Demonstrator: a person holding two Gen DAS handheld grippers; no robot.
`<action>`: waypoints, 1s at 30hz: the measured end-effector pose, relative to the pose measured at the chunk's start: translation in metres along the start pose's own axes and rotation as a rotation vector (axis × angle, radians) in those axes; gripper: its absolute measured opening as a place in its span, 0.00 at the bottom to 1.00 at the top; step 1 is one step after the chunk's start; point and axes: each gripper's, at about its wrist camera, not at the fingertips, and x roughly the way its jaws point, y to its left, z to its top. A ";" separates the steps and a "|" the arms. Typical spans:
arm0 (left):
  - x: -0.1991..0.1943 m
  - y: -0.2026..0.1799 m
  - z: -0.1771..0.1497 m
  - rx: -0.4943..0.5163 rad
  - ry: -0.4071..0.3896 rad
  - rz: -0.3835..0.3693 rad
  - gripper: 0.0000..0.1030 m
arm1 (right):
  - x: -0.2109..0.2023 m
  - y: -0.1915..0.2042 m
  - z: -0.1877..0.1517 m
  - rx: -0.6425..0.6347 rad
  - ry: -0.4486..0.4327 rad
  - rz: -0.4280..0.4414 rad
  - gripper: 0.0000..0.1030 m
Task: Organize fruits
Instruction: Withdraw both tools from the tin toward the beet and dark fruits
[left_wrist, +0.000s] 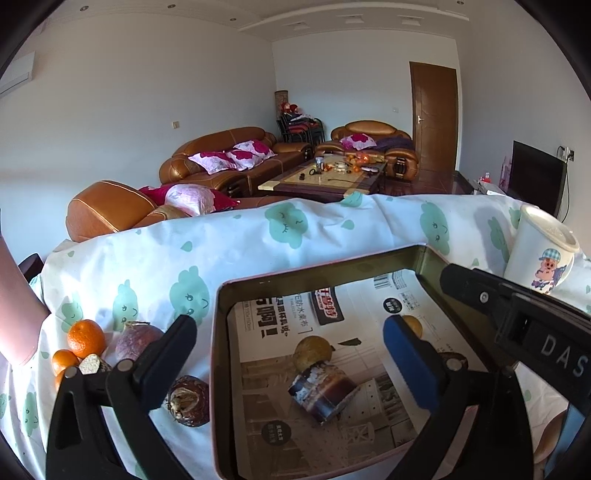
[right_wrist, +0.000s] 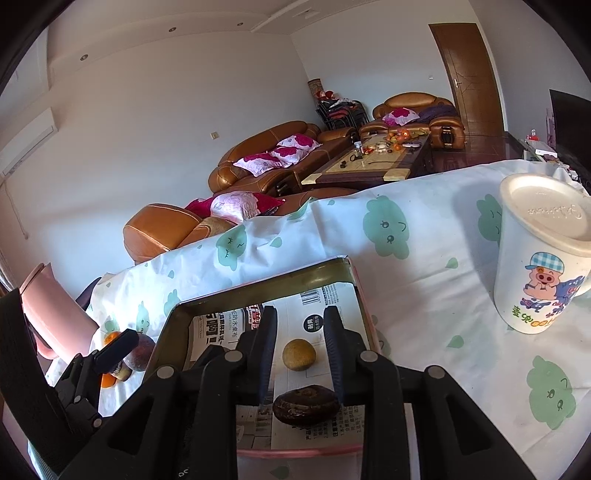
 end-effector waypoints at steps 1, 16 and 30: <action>-0.001 0.000 0.000 -0.003 0.001 -0.001 1.00 | -0.001 0.000 0.000 -0.002 -0.006 -0.002 0.28; -0.016 0.030 -0.007 -0.062 0.008 0.047 1.00 | -0.022 0.012 -0.004 -0.101 -0.161 -0.100 0.75; -0.019 0.153 -0.008 -0.231 0.044 0.240 1.00 | -0.017 0.080 -0.037 -0.407 -0.106 -0.058 0.75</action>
